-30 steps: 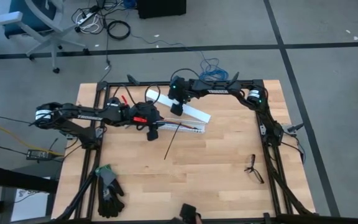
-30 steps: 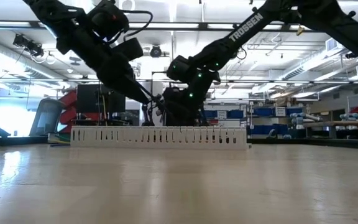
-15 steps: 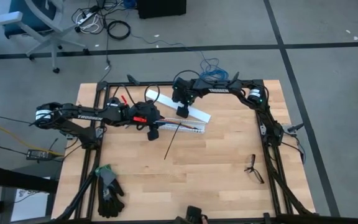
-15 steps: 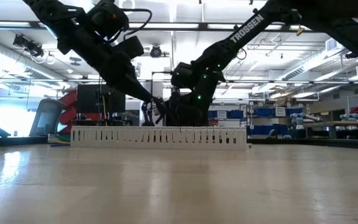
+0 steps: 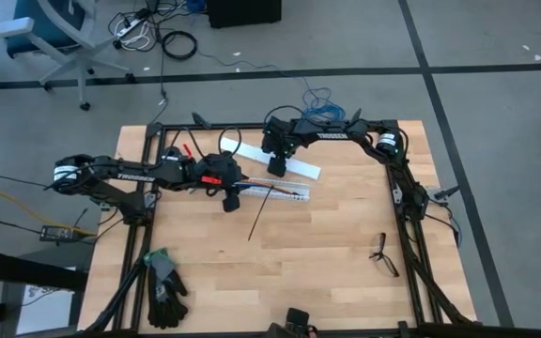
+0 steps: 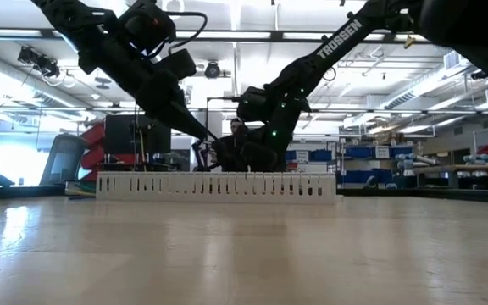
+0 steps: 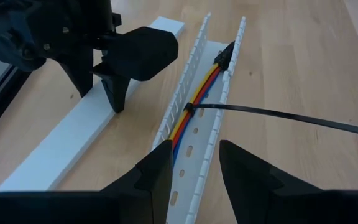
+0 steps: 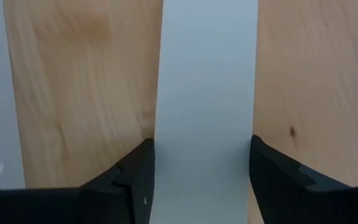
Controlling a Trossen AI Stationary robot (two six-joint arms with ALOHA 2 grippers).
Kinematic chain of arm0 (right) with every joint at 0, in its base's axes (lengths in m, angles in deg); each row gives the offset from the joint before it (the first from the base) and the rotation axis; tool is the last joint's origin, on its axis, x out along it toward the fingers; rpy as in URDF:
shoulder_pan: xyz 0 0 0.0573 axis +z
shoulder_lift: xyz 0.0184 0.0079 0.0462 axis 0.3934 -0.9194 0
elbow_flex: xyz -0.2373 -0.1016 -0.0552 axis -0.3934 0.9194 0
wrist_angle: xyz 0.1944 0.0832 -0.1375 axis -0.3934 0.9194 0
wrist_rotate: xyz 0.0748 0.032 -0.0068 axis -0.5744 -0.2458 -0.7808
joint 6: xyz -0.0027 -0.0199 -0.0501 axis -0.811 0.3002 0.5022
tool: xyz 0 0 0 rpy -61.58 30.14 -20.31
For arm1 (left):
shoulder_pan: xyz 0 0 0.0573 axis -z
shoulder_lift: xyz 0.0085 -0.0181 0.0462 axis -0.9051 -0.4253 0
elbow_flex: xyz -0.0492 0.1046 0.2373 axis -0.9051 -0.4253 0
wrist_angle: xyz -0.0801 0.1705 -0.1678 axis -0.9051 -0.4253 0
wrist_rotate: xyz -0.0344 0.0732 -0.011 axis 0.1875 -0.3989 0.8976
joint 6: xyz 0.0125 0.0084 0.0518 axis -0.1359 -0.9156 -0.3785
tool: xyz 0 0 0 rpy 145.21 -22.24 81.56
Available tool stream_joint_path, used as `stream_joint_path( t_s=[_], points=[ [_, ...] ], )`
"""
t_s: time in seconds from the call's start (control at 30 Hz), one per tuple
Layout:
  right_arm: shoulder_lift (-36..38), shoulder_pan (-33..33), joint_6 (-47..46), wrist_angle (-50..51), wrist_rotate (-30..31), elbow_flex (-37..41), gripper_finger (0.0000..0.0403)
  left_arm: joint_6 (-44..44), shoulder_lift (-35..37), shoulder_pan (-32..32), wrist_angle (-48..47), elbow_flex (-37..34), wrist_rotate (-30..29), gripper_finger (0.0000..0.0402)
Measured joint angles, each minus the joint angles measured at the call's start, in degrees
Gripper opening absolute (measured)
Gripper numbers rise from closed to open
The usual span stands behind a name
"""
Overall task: Ziptie cables
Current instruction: Close the white cable duct
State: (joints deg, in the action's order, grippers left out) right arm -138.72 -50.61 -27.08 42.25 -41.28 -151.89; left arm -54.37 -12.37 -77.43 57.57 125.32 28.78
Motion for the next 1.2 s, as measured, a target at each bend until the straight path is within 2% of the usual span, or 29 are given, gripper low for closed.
stream_joint_path(
  t_s=[0.2,0.4,0.63,1.03,1.2],
  points=[
    [1.21,-0.04,0.21,1.05,0.0,0.3,0.0225,0.0,0.0,0.0,-0.01,0.0,0.02,0.0142],
    [3.34,-0.15,0.19,2.98,0.19,0.36,0.0202,0.0,0.0,0.0,-0.1,0.0,0.02,0.0142],
    [5.83,-0.13,-0.36,7.01,0.93,0.34,0.021,-0.02,0.0,0.0,-0.2,0.02,0.02,0.0142],
    [16.09,1.5,-3.05,12.78,0.64,0.14,0.0205,-1.86,-0.15,0.0,-1.51,0.07,0.26,0.0142],
    [19.6,3.94,-5.71,17.33,1.29,0.88,0.0182,-2.02,-0.13,-0.13,-2.76,0.07,0.31,0.0142]
  ],
)
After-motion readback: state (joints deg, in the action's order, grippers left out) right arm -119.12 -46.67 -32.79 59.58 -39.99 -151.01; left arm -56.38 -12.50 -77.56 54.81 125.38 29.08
